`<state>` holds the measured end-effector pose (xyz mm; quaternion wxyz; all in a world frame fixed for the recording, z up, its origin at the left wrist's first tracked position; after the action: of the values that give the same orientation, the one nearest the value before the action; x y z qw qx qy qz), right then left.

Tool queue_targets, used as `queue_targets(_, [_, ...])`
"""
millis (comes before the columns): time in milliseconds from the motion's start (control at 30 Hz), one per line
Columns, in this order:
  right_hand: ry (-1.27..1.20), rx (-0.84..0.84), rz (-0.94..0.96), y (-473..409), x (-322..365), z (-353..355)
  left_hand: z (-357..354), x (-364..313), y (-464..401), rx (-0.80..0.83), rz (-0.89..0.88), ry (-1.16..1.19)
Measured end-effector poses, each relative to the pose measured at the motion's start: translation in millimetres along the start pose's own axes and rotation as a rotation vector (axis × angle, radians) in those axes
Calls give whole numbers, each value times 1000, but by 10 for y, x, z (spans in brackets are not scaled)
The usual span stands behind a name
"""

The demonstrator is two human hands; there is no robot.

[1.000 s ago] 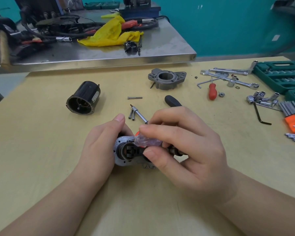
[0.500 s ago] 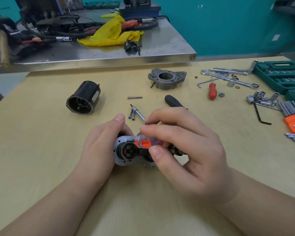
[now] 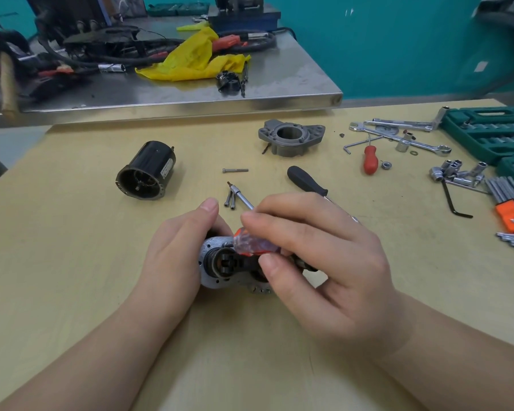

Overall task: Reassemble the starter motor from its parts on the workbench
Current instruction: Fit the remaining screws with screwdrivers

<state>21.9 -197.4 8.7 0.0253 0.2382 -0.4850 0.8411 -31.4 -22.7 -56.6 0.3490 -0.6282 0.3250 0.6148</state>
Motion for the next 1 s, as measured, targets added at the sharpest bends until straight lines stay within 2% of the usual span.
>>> queue_targets(1000, [52, -22, 11, -17, 16, 9, -15, -13, -8, 3, 4, 7])
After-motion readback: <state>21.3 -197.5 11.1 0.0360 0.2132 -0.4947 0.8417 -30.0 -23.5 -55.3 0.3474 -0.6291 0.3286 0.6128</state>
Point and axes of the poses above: each hand's wrist, its own y-axis away from the middle knuckle, its own z-axis out of the back of the hand, x = y × z, the point moved 8 cm from there along -y, towards the middle knuckle, and after that the axes turned 6 degrees about y, right-handed, at the moved point
